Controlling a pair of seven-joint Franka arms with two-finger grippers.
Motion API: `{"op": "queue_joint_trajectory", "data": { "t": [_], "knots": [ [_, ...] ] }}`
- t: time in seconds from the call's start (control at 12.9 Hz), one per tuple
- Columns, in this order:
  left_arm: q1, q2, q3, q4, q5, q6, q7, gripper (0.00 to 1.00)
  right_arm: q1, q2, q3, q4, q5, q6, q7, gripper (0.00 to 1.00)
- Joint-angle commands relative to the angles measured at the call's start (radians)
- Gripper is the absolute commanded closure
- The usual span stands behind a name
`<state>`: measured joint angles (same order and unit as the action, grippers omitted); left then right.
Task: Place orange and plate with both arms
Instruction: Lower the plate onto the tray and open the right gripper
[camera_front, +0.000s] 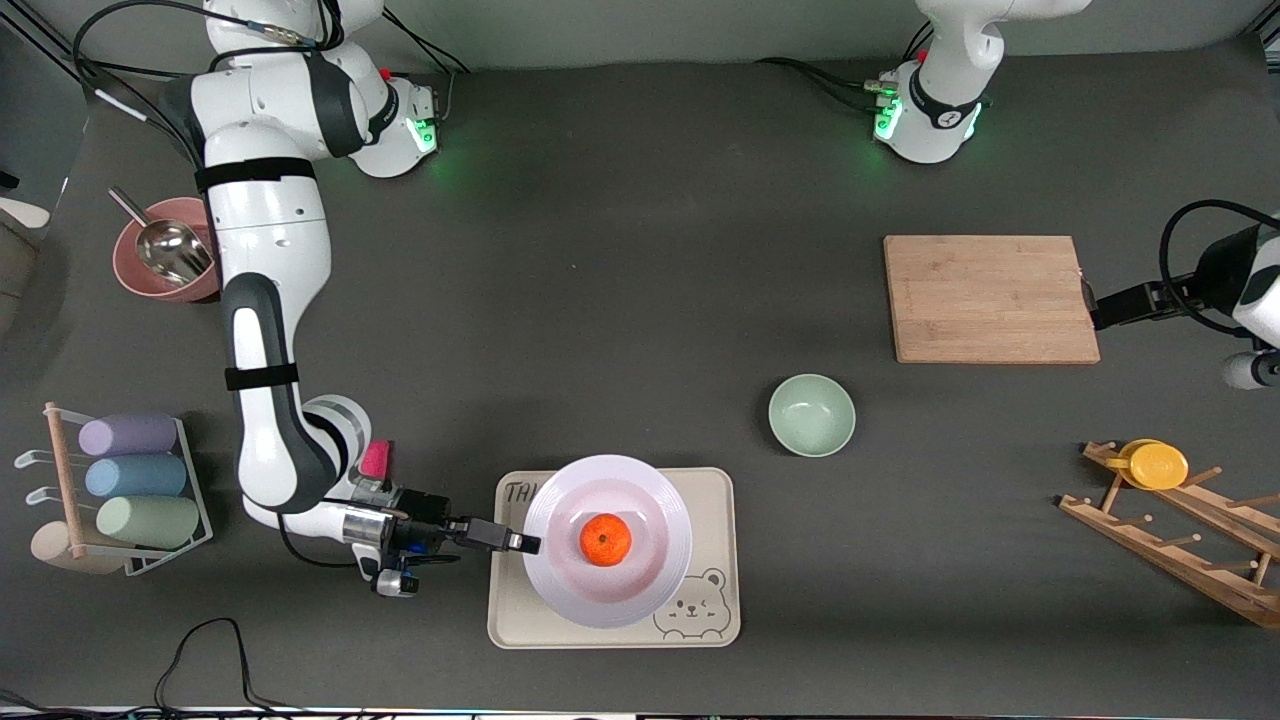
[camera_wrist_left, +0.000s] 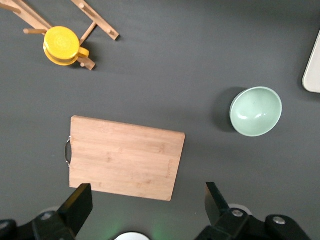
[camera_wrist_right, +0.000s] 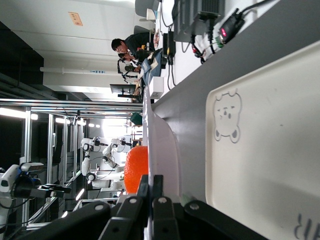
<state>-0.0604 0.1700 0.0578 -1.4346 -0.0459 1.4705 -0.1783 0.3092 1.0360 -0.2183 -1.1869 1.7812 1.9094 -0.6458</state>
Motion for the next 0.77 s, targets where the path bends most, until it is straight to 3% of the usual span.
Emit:
{"op": "queue_joint_trajectory", "data": {
  "t": [0.0,0.7],
  "knots": [
    [-0.044,-0.015,0.007,-0.055,0.018,0.056,-0.059,0.0,-0.001,0.055,0.003,0.059,-0.008,0.029,0.029,1.0],
    [-0.022,-0.072,0.016,-0.05,0.011,0.094,-0.07,0.0,0.005,0.16,0.007,0.058,-0.008,0.071,-0.104,1.0]
  ]
}}
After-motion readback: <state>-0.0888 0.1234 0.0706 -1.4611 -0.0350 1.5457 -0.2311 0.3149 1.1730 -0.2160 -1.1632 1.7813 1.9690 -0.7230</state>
